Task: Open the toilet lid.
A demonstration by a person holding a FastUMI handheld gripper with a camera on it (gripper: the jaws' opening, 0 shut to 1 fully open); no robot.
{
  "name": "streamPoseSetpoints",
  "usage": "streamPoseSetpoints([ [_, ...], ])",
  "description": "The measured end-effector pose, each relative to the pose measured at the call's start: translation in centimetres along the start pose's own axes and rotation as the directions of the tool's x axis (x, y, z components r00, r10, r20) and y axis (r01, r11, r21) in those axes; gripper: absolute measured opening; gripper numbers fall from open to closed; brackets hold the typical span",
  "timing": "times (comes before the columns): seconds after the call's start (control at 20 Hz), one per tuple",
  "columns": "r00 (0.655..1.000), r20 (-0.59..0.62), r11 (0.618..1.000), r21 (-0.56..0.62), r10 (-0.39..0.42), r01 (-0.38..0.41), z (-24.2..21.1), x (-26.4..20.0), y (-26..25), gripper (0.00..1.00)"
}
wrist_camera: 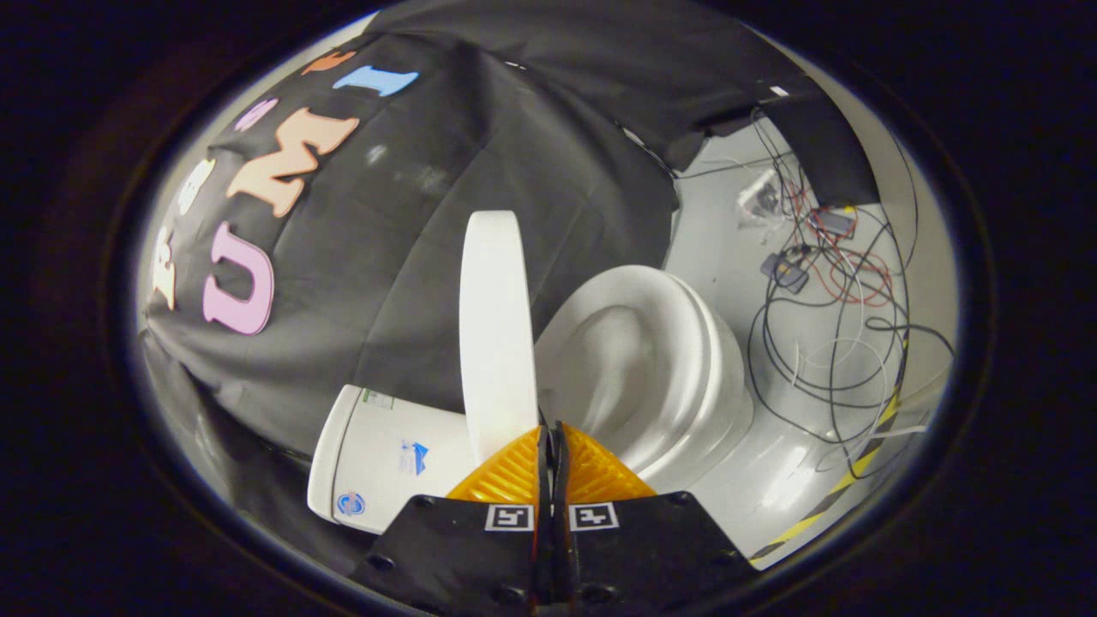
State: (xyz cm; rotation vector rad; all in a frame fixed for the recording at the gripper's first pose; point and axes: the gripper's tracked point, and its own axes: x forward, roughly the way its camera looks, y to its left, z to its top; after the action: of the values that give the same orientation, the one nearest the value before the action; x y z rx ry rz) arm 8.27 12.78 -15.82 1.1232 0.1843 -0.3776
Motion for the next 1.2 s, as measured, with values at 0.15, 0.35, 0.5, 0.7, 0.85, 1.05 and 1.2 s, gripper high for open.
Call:
streamPoseSetpoints([
  [0.15, 1.0, 0.02, 0.998, -0.065, -0.018, 0.019, 0.0, -0.5, 1.8, 0.01],
  [0.35, 0.998, 0.013, 0.989, -0.134, -0.057, 0.059, 0.0, -1.1, 3.2, 0.01],
  [0.5, 0.998, 0.028, 0.982, -0.178, -0.059, 0.063, -0.1, -1.6, 4.6, 0.01],
  [0.7, 0.997, 0.044, 0.967, -0.245, -0.059, 0.068, -0.2, -2.0, 6.3, 0.01],
  [0.85, 0.997, 0.053, 0.95, -0.305, -0.056, 0.069, -0.5, -2.2, 7.2, 0.01],
  [1.05, 0.998, 0.052, 0.925, -0.374, -0.048, 0.064, -0.8, -2.5, 8.9, 0.01],
  [1.2, 0.998, 0.067, 0.919, -0.392, -0.017, 0.042, -1.1, -2.8, 10.5, 0.01],
])
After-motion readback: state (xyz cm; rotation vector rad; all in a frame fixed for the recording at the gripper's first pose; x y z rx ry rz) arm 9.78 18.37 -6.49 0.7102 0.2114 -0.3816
